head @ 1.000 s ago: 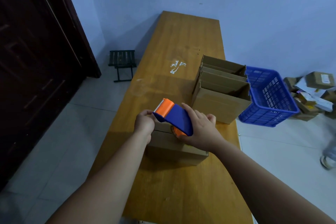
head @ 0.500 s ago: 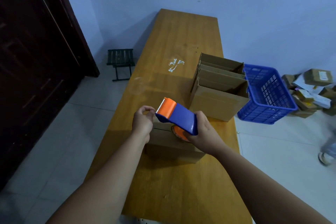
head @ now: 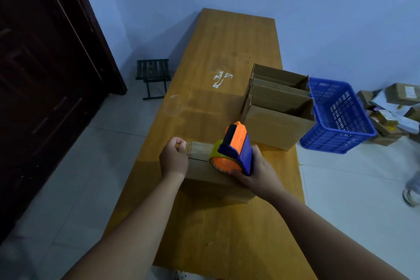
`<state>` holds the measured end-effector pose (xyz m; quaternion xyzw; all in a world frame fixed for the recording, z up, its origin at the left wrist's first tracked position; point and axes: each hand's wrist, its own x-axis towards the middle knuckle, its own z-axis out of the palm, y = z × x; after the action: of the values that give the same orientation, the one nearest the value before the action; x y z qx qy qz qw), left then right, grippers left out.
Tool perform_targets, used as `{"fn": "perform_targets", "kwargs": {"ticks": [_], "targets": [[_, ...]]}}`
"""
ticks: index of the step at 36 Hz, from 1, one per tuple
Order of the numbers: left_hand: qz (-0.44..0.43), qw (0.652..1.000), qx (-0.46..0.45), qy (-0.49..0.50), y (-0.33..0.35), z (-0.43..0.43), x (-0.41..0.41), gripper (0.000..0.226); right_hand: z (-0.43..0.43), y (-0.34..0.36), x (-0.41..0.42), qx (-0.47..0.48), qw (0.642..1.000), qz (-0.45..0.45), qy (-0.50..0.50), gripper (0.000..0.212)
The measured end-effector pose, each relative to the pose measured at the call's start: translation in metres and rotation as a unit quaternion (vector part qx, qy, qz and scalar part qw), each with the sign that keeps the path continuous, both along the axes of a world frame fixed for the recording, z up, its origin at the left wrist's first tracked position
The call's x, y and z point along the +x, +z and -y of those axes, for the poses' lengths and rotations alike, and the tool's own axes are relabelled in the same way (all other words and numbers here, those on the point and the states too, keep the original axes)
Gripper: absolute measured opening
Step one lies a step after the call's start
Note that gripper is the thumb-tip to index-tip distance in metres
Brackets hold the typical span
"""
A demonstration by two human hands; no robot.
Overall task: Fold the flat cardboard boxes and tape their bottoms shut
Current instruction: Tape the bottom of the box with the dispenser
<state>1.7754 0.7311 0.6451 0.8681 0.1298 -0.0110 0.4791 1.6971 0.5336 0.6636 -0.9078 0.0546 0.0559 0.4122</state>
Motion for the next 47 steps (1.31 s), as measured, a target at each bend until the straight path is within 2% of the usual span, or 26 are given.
{"fn": "perform_targets", "kwargs": {"ticks": [7, 12, 15, 25, 28, 32, 36, 41, 47], "targets": [[-0.06, 0.994, -0.077, 0.054, -0.012, -0.005, 0.003, 0.009, -0.009, 0.002, 0.009, -0.051, 0.999, -0.003, 0.005, 0.053], [-0.128, 0.966, -0.207, 0.089, -0.017, -0.01, 0.004, 0.009, -0.017, 0.002, 0.013, -0.05, 0.999, -0.004, -0.019, 0.05], [-0.153, 0.955, -0.237, 0.095, -0.021, -0.014, 0.004, 0.008, -0.022, 0.002, 0.016, -0.039, 0.999, 0.004, -0.021, 0.046], [-0.142, 0.955, -0.238, 0.102, -0.024, -0.015, 0.007, 0.013, -0.028, -0.001, 0.016, -0.049, 0.998, 0.003, -0.03, 0.048], [-0.105, 0.967, -0.21, 0.101, -0.022, -0.013, 0.009, 0.014, -0.027, 0.0, 0.015, -0.034, 0.999, 0.003, -0.032, 0.046], [-0.054, 0.984, -0.153, 0.068, -0.016, -0.014, 0.017, 0.015, -0.028, -0.001, 0.014, -0.026, 0.999, 0.007, -0.04, 0.054], [-0.057, 0.993, -0.103, 0.03, -0.019, -0.017, 0.015, 0.015, -0.029, -0.001, 0.01, -0.032, 0.999, 0.004, -0.036, 0.051], [-0.099, 0.987, -0.128, 0.019, -0.028, -0.019, 0.011, 0.018, -0.031, -0.003, 0.003, -0.037, 0.999, 0.015, -0.027, 0.053], [-0.098, 0.981, -0.167, 0.024, -0.03, -0.02, 0.009, 0.018, -0.038, -0.008, -0.002, -0.001, 0.998, 0.029, -0.063, 0.048]]}}
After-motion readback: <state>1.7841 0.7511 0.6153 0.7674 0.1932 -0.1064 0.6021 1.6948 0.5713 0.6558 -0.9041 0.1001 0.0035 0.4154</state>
